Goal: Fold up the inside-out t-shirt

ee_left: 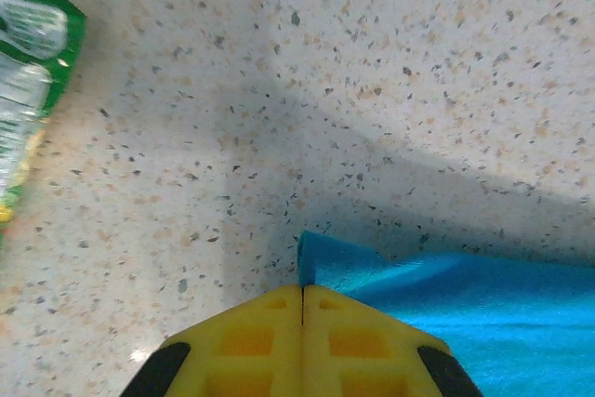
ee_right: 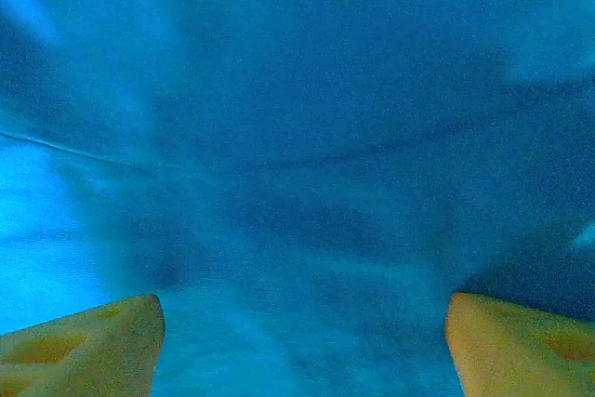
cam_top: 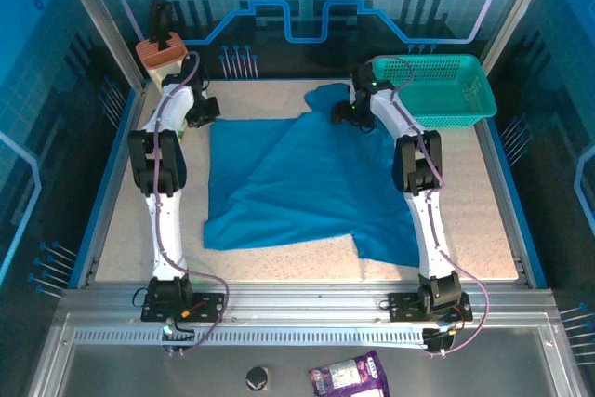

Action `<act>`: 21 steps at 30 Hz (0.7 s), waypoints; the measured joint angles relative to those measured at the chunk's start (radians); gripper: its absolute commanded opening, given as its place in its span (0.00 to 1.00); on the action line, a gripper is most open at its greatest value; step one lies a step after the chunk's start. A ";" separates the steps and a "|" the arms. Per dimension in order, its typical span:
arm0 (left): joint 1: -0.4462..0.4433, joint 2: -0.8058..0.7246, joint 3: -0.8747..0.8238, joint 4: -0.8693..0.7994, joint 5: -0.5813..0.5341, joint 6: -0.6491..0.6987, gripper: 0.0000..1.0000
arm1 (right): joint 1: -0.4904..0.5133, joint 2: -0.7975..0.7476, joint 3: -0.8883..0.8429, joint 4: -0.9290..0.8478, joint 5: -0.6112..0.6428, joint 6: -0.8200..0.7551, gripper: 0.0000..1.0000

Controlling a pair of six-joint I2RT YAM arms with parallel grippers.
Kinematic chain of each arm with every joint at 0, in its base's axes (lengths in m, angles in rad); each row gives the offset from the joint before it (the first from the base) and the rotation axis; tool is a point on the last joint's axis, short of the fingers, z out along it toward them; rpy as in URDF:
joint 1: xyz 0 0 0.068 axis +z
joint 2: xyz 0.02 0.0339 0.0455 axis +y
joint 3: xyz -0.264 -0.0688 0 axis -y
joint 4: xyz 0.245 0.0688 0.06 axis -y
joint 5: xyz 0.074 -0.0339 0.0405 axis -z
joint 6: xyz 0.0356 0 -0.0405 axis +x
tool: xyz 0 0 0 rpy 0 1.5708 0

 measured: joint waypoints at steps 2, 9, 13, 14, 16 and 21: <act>0.007 -0.016 -0.003 0.000 -0.001 0.000 0.00 | -0.003 -0.001 0.011 -0.007 -0.005 0.000 0.82; 0.046 -0.023 -0.002 -0.010 -0.009 0.000 0.00 | -0.022 0.000 -0.002 -0.005 -0.013 0.007 0.83; 0.076 -0.020 0.034 -0.032 -0.016 -0.001 0.00 | -0.025 -0.003 -0.010 0.004 -0.016 0.008 0.83; 0.082 -0.014 0.056 -0.039 -0.018 -0.002 0.00 | -0.025 -0.004 -0.013 0.007 -0.016 0.008 0.83; 0.092 0.003 0.109 -0.047 -0.021 -0.002 0.00 | -0.025 -0.005 -0.014 0.008 -0.016 0.008 0.83; 0.096 0.065 0.215 -0.062 -0.036 -0.003 0.00 | -0.026 -0.008 -0.020 0.011 -0.016 0.008 0.83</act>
